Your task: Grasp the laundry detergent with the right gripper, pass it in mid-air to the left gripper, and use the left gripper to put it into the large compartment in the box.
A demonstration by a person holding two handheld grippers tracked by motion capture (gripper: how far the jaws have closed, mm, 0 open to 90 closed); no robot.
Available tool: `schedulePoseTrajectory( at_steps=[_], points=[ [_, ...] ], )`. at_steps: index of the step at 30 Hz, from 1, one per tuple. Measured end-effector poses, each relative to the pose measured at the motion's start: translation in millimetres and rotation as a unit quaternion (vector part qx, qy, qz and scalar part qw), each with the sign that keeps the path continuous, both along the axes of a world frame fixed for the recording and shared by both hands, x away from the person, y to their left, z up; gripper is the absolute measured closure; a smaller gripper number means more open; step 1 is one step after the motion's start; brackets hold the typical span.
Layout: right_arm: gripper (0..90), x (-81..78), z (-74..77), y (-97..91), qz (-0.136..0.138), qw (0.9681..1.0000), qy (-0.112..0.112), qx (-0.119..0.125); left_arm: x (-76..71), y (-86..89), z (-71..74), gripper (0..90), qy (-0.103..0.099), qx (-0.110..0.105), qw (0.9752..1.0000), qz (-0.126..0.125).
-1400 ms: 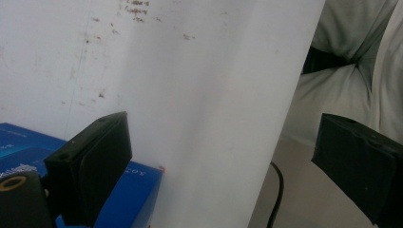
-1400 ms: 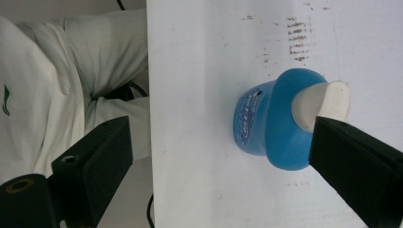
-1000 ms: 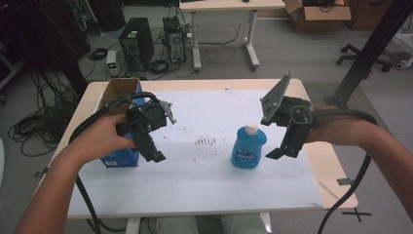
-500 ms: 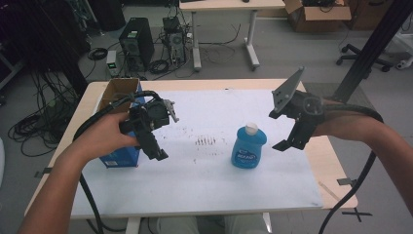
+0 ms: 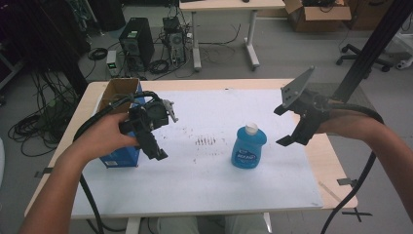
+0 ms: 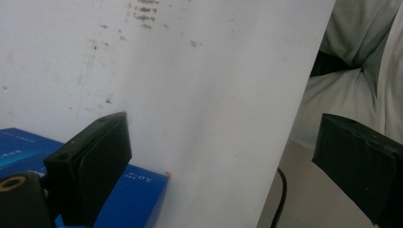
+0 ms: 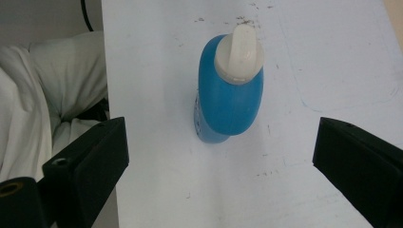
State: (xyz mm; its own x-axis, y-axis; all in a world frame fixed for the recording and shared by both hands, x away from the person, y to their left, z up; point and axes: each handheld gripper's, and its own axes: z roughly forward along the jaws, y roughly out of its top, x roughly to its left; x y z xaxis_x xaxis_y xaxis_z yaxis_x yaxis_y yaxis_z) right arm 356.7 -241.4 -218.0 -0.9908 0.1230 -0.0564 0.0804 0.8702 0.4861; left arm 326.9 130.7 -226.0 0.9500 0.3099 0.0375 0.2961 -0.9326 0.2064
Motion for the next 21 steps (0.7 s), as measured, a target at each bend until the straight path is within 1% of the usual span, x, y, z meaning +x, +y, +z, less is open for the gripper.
schedulePoseTrajectory(
  at_steps=[10,11,13,14,16,17,19,21],
  points=[
    [4.3,4.8,-11.8,-5.8,-0.005,0.9998,-0.001,0.021,-0.2,1.4,-0.2,5.8,-0.001,0.002,1.0000,0.000],
    [4.1,6.1,-15.6,-7.5,-0.007,0.9996,-0.003,0.029,0.0,1.5,-0.4,5.8,0.000,0.002,1.0000,0.000],
    [4.1,6.5,-17.0,-8.1,-0.008,0.9995,-0.003,0.031,-0.2,1.6,-0.8,5.8,0.000,0.002,1.0000,0.002],
    [4.1,7.8,-21.5,-9.8,-0.010,0.9993,-0.002,0.037,-0.1,1.8,-1.1,5.8,0.001,0.002,1.0000,0.002],
    [4.1,8.1,-23.1,-10.4,-0.010,0.9992,-0.001,0.039,-0.1,1.8,-1.1,5.8,0.000,0.003,1.0000,0.001],
    [4.0,9.1,-27.5,-12.0,-0.012,0.9990,-0.001,0.044,-0.1,2.1,-1.1,5.8,0.000,0.002,1.0000,0.001],
    [4.0,9.6,-29.6,-12.8,-0.012,0.9989,0.000,0.046,-0.1,2.2,-1.1,5.8,0.000,0.002,1.0000,0.002],
    [3.9,10.9,-35.4,-15.7,-0.015,0.9982,0.000,0.057,-0.3,2.4,-1.5,5.8,0.000,0.002,1.0000,0.003]
  ],
)
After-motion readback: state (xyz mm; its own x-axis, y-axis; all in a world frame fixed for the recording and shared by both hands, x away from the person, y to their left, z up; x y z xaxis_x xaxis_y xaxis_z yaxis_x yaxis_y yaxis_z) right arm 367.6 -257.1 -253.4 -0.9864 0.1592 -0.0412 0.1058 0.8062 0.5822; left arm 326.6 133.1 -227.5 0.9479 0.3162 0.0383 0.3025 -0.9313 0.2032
